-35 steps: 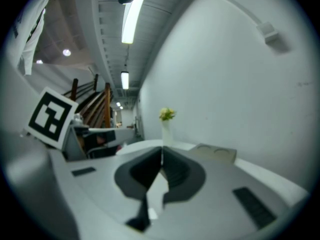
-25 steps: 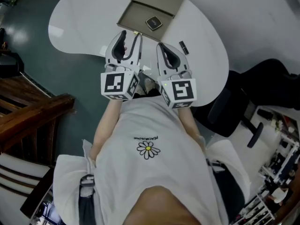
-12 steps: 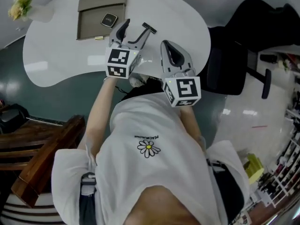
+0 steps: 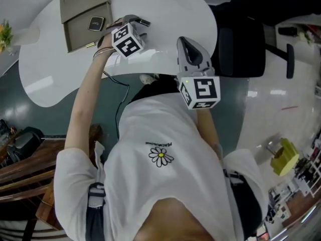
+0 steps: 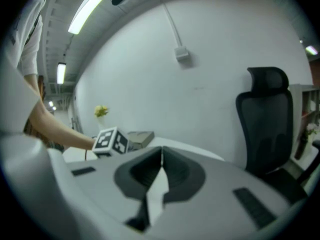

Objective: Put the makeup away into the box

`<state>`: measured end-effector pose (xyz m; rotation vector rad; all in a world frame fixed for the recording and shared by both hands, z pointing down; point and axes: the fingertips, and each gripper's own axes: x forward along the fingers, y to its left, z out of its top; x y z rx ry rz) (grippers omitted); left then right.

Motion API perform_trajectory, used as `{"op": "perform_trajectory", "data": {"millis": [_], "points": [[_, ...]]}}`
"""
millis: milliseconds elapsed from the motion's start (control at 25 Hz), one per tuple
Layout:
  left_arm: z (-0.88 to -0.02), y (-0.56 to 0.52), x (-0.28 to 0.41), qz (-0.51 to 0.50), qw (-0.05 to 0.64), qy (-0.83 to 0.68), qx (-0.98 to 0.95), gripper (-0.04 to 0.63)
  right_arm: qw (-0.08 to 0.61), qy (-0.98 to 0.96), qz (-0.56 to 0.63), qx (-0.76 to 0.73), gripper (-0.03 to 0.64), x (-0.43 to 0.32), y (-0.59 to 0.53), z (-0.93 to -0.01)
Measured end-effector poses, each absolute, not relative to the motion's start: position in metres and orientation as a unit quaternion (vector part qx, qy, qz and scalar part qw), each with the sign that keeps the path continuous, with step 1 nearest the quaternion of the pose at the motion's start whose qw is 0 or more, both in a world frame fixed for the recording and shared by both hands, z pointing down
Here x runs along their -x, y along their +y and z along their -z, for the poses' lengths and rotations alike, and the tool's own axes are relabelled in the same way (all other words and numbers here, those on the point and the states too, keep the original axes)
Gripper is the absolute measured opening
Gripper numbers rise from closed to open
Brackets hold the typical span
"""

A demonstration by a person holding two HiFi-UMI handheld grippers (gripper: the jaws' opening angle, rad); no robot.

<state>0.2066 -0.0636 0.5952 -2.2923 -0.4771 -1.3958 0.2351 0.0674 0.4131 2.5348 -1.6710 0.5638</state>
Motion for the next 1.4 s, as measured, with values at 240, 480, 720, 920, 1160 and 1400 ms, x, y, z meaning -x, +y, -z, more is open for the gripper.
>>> {"op": "perform_trajectory", "data": {"millis": [240,480,720,920,1160,1400], "points": [[-0.602,-0.074,-0.217,0.524,0.25,-0.196,0.79,0.27,0.025,-0.533,-0.195,-0.823,0.029,-0.241,0.071,-0.421],[-0.61,-0.081,-0.226,0.544,0.29,-0.209,0.759,0.107,0.025,-0.535,-0.199,-0.821,0.029,-0.247,0.068,-0.425],[-0.61,-0.08,-0.226,0.548,0.277,-0.217,0.759,0.106,0.028,-0.544,-0.195,-0.816,0.029,-0.249,0.059,-0.424],[-0.612,-0.081,-0.225,0.545,0.273,-0.212,0.764,0.106,0.033,-0.554,-0.194,-0.809,0.03,-0.247,0.052,-0.426],[-0.604,-0.079,-0.229,0.529,0.235,-0.202,0.79,0.104,0.04,-0.568,-0.194,-0.799,0.031,-0.24,0.042,-0.428],[-0.562,-0.069,-0.229,0.468,0.178,-0.158,0.851,0.104,0.041,-0.587,-0.176,-0.789,0.03,-0.235,0.027,-0.415]]}}
